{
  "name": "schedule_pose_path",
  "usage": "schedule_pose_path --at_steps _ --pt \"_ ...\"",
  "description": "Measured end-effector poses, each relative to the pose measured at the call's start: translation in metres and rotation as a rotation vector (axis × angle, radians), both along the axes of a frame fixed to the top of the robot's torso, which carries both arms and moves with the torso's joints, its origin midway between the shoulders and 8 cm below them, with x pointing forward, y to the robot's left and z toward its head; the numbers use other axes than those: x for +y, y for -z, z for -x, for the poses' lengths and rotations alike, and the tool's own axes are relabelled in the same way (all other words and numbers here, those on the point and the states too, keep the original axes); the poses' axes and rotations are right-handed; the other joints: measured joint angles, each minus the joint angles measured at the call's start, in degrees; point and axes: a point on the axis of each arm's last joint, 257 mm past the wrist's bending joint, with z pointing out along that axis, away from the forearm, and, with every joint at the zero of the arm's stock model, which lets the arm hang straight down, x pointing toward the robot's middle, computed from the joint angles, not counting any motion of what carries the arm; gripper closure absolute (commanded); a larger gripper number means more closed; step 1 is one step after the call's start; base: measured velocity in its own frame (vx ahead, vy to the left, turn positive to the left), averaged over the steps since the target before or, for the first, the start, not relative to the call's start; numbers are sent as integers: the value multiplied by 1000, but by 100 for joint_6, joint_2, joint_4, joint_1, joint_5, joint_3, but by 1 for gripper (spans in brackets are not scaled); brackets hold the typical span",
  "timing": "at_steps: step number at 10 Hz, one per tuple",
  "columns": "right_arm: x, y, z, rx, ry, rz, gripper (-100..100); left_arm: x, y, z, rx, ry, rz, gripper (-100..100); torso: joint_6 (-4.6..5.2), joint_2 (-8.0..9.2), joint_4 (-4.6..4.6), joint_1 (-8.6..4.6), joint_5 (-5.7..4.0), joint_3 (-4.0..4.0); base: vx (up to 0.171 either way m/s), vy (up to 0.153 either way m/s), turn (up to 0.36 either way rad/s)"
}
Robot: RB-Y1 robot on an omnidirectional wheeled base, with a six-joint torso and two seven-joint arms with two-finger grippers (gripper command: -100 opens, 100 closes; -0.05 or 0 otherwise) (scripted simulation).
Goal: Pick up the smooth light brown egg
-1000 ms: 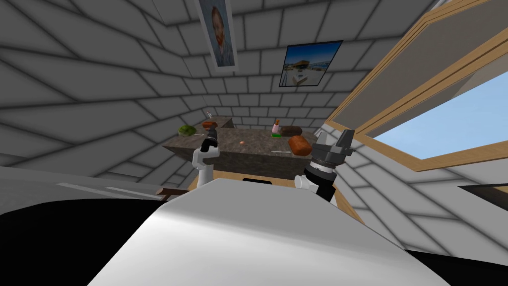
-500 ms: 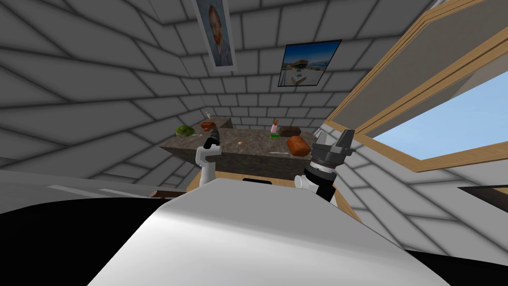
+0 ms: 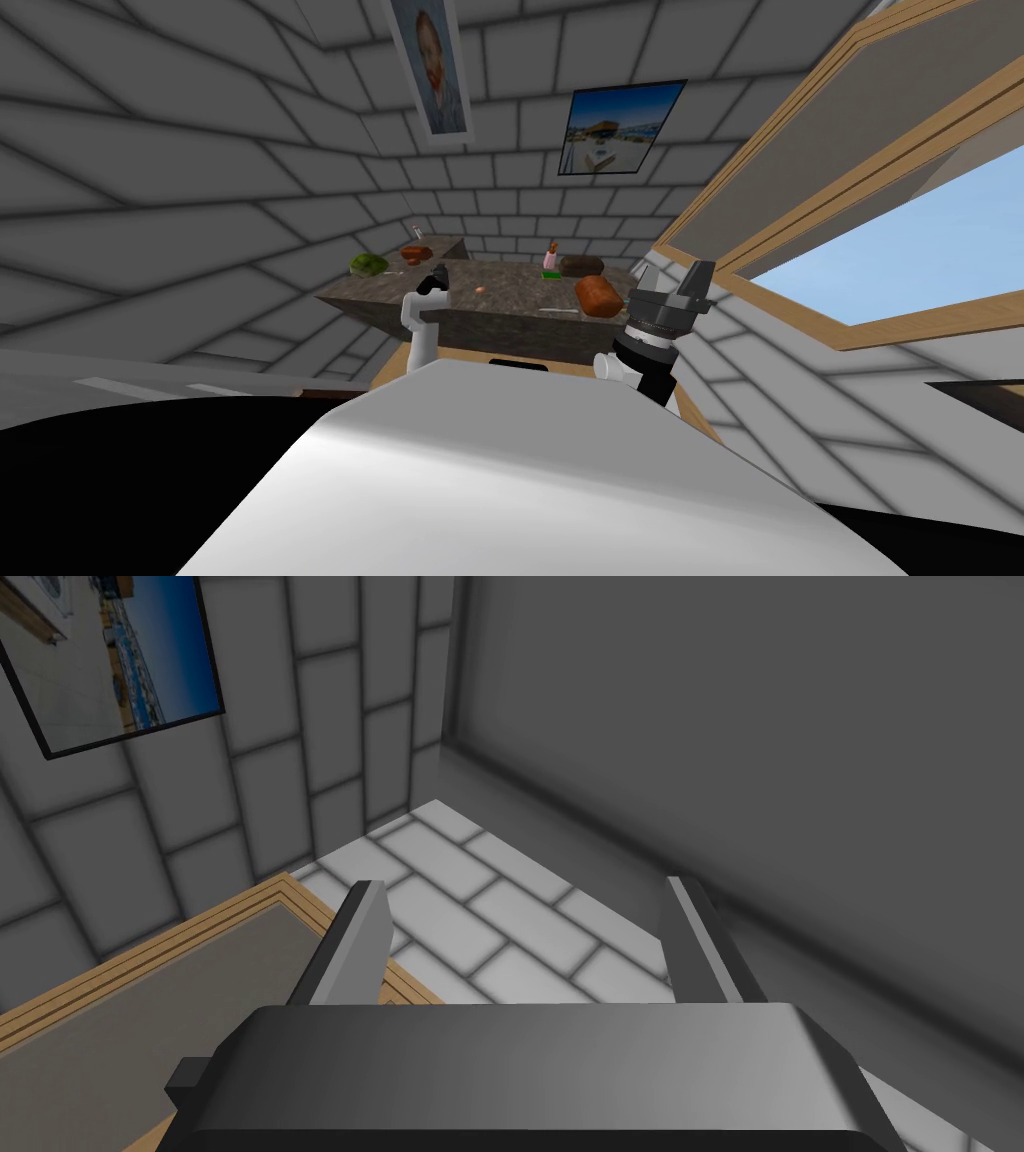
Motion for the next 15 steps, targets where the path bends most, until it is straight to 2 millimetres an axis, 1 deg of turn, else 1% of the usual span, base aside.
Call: schedule_pose_path --at_steps 2,4,5,6,10,15 --pt "0 0 0 0 0 0 0 -5 20 -5 57 -3 45 -100 -1 2 0 2 1 1 35 -49 3" --pt "0 0 0 0 0 0 0 -15 34 -6 103 -3 83 -100 0 2 0 2 0 1 36 -42 4" --pt "0 0 0 0 0 0 0 -17 41 -6 128 -5 100 -100 -2 4 0 6 1 2 35 -54 5" --pt "0 0 0 0 0 0 0 -22 50 -9 156 -4 121 -100 0 3 0 1 0 1 29 -44 3" --pt "0 0 0 0 0 0 0 -37 80 -6 254 -8 186 -100 -1 4 0 4 1 2 35 -43 3" --pt "0 0 0 0 0 0 0 -55 111 1 377 -18 250 -100 -1 0 0 3 0 0 38 -43 0"
